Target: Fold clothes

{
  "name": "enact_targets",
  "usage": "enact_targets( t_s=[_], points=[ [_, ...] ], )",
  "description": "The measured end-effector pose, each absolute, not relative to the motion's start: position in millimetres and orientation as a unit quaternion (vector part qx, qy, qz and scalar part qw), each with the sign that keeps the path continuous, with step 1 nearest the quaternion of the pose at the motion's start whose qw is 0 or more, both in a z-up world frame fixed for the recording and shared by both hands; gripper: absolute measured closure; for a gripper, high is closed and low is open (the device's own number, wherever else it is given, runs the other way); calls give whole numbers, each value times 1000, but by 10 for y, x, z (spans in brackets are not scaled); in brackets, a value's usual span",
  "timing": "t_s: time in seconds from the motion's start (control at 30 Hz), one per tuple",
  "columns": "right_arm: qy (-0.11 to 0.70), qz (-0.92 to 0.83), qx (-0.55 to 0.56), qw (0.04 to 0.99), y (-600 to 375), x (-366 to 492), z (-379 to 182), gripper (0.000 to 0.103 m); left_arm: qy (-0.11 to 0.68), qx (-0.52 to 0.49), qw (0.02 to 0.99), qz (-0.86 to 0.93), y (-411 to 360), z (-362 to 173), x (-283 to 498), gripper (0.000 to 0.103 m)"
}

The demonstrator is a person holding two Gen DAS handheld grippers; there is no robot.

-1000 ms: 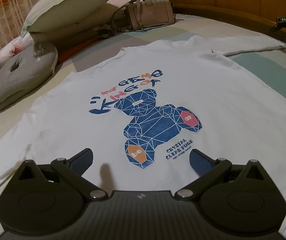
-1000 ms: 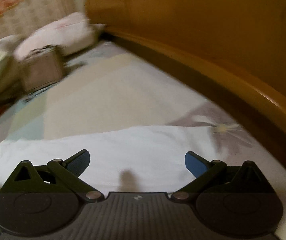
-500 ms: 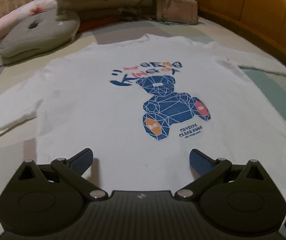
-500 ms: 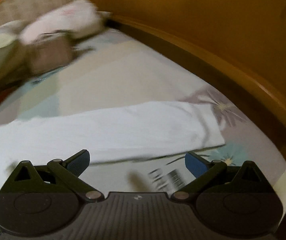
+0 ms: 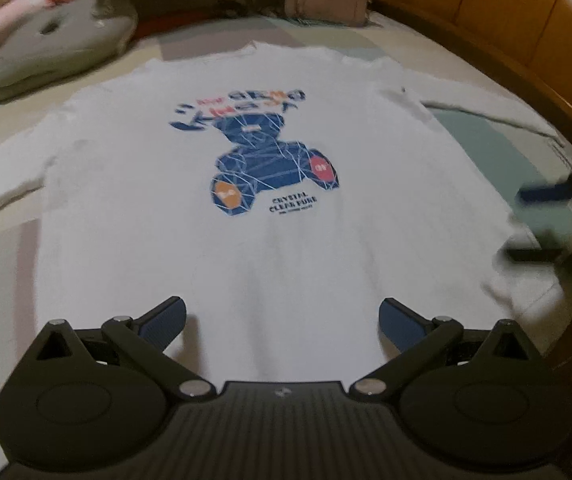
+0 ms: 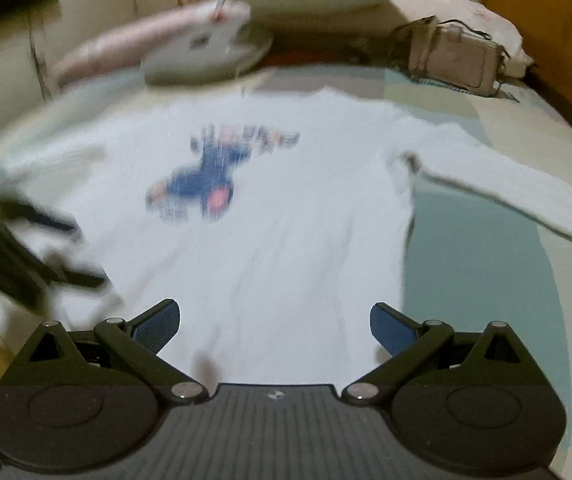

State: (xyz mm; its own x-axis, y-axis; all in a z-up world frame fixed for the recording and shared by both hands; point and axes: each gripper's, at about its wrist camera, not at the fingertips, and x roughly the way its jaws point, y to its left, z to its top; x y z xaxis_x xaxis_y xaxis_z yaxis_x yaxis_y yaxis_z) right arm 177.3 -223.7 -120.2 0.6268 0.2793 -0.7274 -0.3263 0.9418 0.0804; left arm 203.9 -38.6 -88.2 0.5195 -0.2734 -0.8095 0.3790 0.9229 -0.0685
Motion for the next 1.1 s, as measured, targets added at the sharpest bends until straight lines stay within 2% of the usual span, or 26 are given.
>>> enact_targets(
  t_s=[0.13,0.47,0.87,1.1],
  points=[
    [418,163,-27,893,-2146,1755,-1444,0,447,70,876,-168,-390,-701,1879,1],
    [412,163,-30,896,-2160,1691,-1482,0,409,132,895,-117,-643,-499,1784,1],
    [406,150,-34,901,-2114,1686,-1511,0,440,85,880,-156,-443,-1181,1960,1],
    [406,134,-34,903,-2068,1705,-1520,0,390,83,893,-209,-272,-1270,1749,1]
  ],
)
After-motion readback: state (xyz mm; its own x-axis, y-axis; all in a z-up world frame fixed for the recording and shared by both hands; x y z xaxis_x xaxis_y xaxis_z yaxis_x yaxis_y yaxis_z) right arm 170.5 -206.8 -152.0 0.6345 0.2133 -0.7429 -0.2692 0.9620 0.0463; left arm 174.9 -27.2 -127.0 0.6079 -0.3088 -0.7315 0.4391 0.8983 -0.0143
